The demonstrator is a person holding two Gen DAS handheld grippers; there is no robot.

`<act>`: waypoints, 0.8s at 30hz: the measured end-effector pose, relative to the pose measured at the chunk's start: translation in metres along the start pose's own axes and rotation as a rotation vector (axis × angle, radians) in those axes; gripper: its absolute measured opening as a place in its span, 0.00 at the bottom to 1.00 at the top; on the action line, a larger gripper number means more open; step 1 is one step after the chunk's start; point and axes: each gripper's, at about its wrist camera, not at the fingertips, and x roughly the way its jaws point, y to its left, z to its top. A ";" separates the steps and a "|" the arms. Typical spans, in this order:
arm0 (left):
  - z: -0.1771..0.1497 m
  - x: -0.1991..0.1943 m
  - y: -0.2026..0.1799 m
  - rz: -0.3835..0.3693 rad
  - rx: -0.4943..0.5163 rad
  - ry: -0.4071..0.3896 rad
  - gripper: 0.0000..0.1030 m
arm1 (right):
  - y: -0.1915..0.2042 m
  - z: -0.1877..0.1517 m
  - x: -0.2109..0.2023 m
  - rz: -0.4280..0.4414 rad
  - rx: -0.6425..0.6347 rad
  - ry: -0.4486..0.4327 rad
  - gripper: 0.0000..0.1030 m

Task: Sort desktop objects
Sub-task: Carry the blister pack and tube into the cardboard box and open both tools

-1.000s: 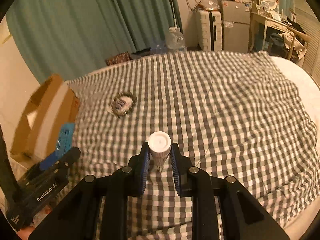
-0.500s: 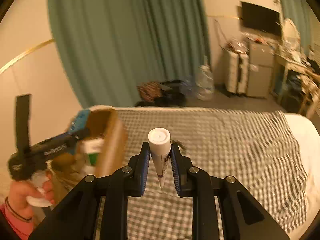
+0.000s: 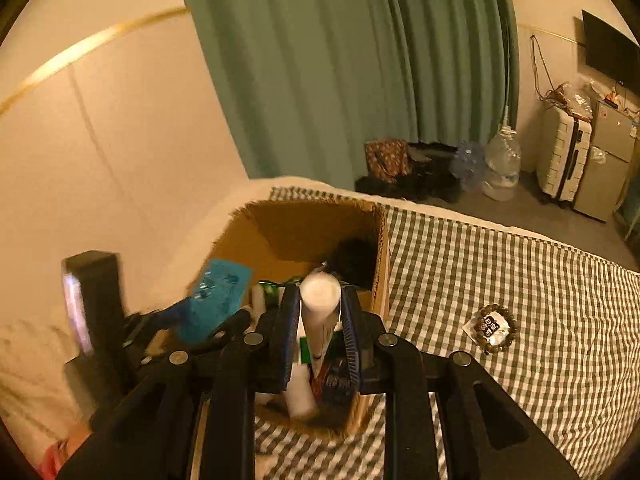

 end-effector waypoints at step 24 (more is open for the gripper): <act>-0.032 -0.062 -0.096 -0.094 0.192 -0.114 1.00 | -0.110 -0.074 -0.051 -0.434 0.108 -0.092 0.88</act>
